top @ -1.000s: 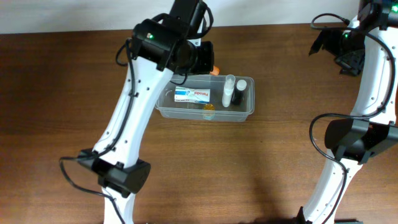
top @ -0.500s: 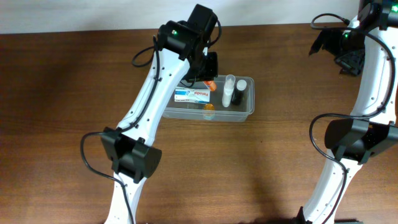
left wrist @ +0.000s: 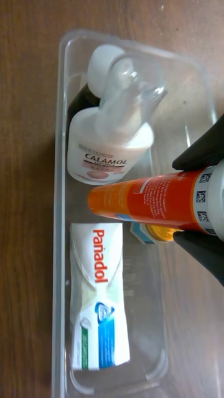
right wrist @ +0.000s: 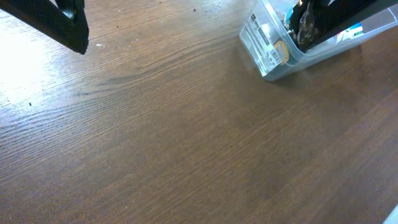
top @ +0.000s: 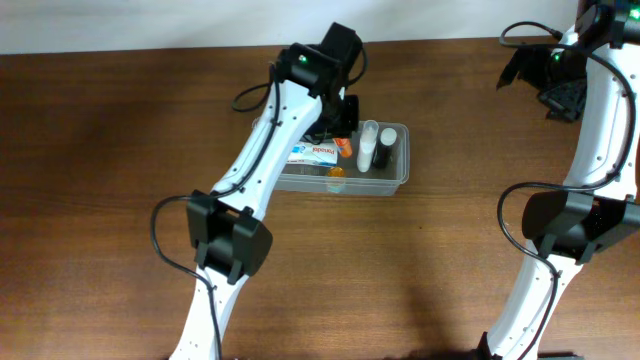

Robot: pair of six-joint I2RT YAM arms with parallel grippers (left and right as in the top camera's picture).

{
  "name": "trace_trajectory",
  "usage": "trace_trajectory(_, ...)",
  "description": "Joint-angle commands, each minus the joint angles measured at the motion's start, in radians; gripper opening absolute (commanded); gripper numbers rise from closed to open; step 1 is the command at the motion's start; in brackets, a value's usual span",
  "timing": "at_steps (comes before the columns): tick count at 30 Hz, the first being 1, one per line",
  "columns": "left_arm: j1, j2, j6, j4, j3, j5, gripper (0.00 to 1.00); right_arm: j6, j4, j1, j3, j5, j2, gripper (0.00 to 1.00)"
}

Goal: Pack container
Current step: 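Lower the orange tube upright into the container and open the left gripper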

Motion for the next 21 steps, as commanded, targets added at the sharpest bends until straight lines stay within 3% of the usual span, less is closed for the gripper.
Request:
trace_trajectory(1,-0.002,0.026,-0.012,0.007,-0.003,-0.001,0.23,0.001,-0.006,-0.001,-0.006,0.013,-0.01,0.98)
trace_trajectory(14,-0.002,0.048,-0.012,0.017,-0.003,-0.008,0.23,0.001,-0.006,-0.001,-0.006,0.013,-0.01,0.98)
trace_trajectory(16,-0.002,0.056,-0.012,0.012,-0.003,-0.008,0.29,0.001,-0.006,-0.001,-0.006,0.013,-0.01,0.98)
trace_trajectory(21,-0.002,0.09,-0.012,0.005,-0.003,-0.008,0.29,0.001,-0.006,-0.001,-0.006,0.013,-0.01,0.98)
